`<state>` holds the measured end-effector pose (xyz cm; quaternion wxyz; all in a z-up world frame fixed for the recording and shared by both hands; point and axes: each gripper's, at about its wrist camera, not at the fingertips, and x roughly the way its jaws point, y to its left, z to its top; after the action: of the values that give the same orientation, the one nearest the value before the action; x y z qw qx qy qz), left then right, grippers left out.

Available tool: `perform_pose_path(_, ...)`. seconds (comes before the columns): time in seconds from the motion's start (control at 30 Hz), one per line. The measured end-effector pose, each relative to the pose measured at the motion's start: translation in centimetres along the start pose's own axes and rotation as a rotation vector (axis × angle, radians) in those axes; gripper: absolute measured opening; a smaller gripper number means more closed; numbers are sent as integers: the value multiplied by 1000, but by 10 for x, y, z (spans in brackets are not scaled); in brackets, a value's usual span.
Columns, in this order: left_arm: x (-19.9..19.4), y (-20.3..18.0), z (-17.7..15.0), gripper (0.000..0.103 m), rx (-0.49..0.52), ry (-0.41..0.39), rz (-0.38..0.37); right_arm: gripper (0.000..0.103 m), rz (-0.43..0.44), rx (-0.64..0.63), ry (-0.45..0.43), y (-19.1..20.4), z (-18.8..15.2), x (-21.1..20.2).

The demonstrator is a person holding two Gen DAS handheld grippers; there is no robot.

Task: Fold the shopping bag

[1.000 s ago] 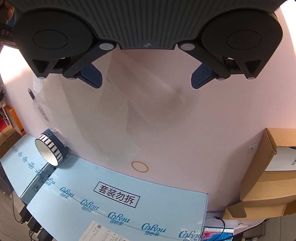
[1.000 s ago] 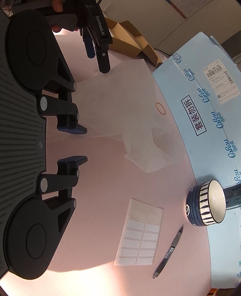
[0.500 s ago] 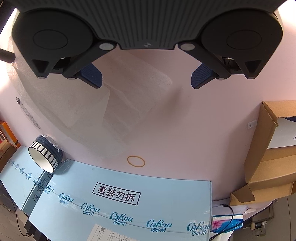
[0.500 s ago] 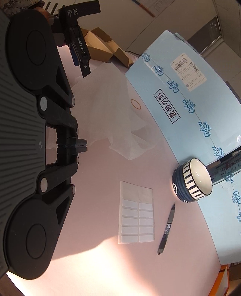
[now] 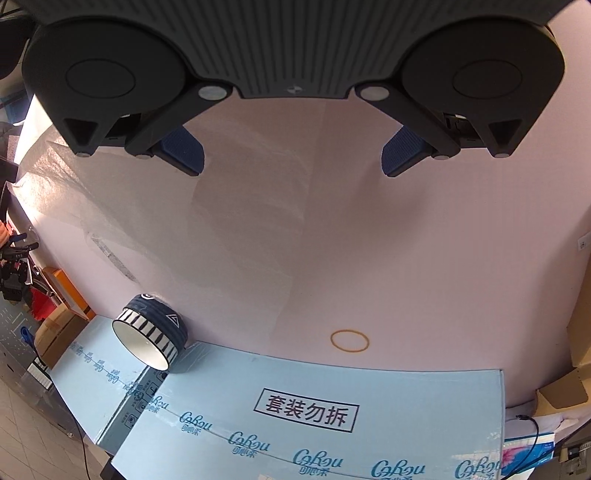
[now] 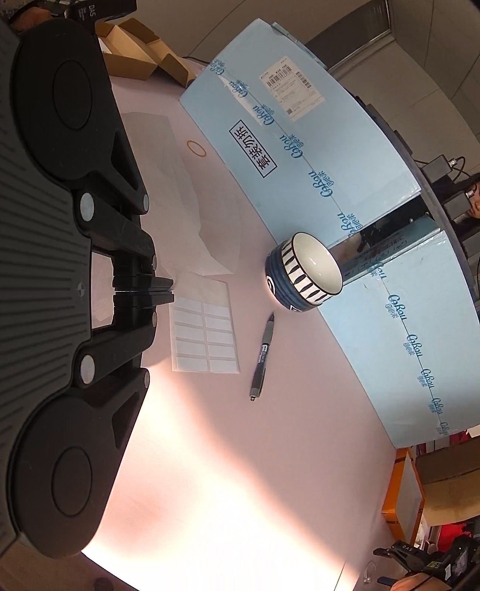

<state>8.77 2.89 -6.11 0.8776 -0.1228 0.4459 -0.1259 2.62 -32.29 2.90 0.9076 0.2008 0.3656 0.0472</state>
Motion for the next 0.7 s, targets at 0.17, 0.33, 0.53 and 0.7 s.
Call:
perform_pose_path(0.17,10,-9,2,103,8,-7,-41,1,-18,13,-14,-6,1,0)
perform_pose_path(0.33,16,-21,5,75,46,11,-89,1,-27,49,-41,-14,4,-2)
perform_pose_path(0.53,16,-27,6,10,52,70,-84,3,-31,83,-51,-20,5,-2)
perform_pose_path(0.7,-9,-16,8,5,31,38,-24,26,-21,93,-35,-21,5,0)
